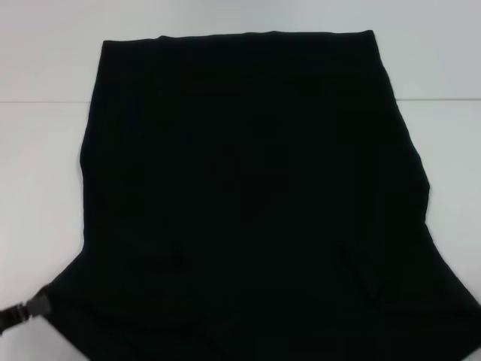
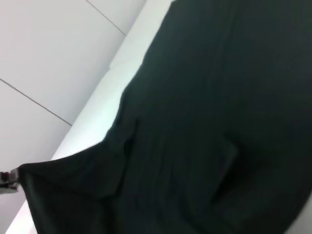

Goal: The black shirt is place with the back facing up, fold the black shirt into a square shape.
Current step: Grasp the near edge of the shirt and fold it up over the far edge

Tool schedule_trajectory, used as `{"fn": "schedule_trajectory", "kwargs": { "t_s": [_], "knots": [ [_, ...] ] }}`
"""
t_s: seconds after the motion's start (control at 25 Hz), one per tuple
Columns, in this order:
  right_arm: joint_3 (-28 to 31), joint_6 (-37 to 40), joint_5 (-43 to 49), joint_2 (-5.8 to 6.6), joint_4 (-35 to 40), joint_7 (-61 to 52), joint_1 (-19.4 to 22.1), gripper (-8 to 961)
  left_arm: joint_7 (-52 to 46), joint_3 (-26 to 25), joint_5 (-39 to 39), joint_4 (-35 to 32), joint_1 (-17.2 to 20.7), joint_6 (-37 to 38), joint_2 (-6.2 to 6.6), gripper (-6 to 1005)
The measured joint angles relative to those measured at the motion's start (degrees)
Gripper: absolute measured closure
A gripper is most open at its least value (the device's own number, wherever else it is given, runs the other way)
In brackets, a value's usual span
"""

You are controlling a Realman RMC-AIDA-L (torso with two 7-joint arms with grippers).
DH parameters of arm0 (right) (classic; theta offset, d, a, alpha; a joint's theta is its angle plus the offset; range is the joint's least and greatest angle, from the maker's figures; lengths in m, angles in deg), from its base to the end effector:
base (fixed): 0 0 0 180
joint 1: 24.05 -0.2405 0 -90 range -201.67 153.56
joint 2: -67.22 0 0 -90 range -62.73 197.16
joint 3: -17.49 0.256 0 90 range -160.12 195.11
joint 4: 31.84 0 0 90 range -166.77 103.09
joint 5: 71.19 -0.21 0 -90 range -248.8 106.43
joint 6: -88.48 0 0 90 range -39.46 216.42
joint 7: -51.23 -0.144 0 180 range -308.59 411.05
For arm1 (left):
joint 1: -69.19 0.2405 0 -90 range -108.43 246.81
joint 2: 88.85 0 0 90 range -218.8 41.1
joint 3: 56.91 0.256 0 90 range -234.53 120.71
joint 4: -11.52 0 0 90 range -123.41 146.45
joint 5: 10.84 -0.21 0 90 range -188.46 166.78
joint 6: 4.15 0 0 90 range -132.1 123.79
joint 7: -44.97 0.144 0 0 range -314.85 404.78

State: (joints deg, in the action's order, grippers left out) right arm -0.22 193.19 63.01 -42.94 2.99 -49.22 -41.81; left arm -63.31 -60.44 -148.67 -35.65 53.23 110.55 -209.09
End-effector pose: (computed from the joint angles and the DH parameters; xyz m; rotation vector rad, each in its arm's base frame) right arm 0.3710 0.2249 0.0729 -2.4248 1.5550 0.6609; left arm -0.3568 0.1904 0.0670 -2.1104 -1.7127 -1.0087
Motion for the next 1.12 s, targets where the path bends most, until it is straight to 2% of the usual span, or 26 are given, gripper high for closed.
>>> {"fn": "schedule_trajectory", "kwargs": {
  "t_s": [0.08, 0.2, 0.28, 0.44, 0.48, 0.52, 0.6, 0.64, 0.68, 0.72, 0.76, 0.8, 0.84, 1.0, 1.12],
  "knots": [
    [0.0, -0.3, 0.0, 0.01, 0.0, -0.1, -1.8, 914, -0.7, 0.1, 0.2, 0.8, -2.2, -0.5, 0.68, 941],
    [0.7, -1.8, -0.1, 0.38, -0.2, -0.2, -5.2, 914, -2.2, 0.3, 0.4, 3.8, -6.5, -3.3, 2.48, 940],
    [1.5, -3.2, -0.2, 0.77, -0.5, -0.4, -7.9, 914, -3.1, 0.4, 0.4, 7.0, -10.1, -7.0, 4.16, 940],
    [3.2, -7.4, -0.2, 1.20, -0.6, -0.7, -13.7, 914, -3.2, 0.5, 0.5, 13.7, -17.5, -16.6, 7.17, 939],
    [3.4, -8.4, -0.2, 1.21, -0.7, -0.8, -14.8, 914, -3.1, 0.5, 0.5, 15.0, -19.4, -19.9, 7.67, 939],
    [3.6, -13.3, -0.5, 1.11, -1.3, -1.3, -17.6, 914, -3.1, 0.5, 0.5, 15.8, -20.7, -22.6, 7.98, 938],
    [3.5, -15.8, -0.6, 1.05, -1.7, -1.7, -19.0, 914, -2.7, 0.5, 0.5, 17.9, -24.0, -30.0, 8.63, 938],
    [3.4, -18.3, -0.7, 0.98, -2.4, -2.0, -20.3, 914, -2.4, 0.5, 0.5, 18.6, -25.3, -33.3, 8.81, 937],
    [3.2, -24.1, -0.7, 0.79, -4.3, -2.2, -23.1, 914, -2.0, 0.5, 0.6, 19.4, -26.6, -36.8, 8.94, 937],
    [3.2, -24.1, -0.7, 0.79, -4.3, -2.2, -23.1, 914, -1.2, 0.5, 0.8, 20.0, -27.7, -39.9, 9.01, 937],
    [3.0, -27.5, -0.7, 0.69, -5.5, -2.3, -24.6, 914, -0.3, 0.5, 1.1, 20.5, -28.7, -42.8, 9.06, 937],
    [2.7, -33.0, -0.8, 0.53, -7.5, -2.3, -27.1, 914, 0.8, 0.6, 1.5, 21.1, -29.7, -45.3, 9.06, 936],
    [2.7, -33.0, -0.8, 0.53, -7.5, -2.3, -27.1, 914, 1.8, 0.6, 1.9, 21.6, -30.5, -47.8, 9.05, 936],
    [1.6, -46.7, -0.8, 0.00, -12.2, -1.8, -32.3, 914, 6.9, 0.6, 4.0, 24.0, -32.8, -57.7, 8.72, 935],
    [0.4, -56.1, -0.8, -1.52, -14.0, -0.9, -36.1, 914, 12.6, 0.6, 8.0, 26.3, -33.8, -63.9, 8.51, 934]
  ]
}}
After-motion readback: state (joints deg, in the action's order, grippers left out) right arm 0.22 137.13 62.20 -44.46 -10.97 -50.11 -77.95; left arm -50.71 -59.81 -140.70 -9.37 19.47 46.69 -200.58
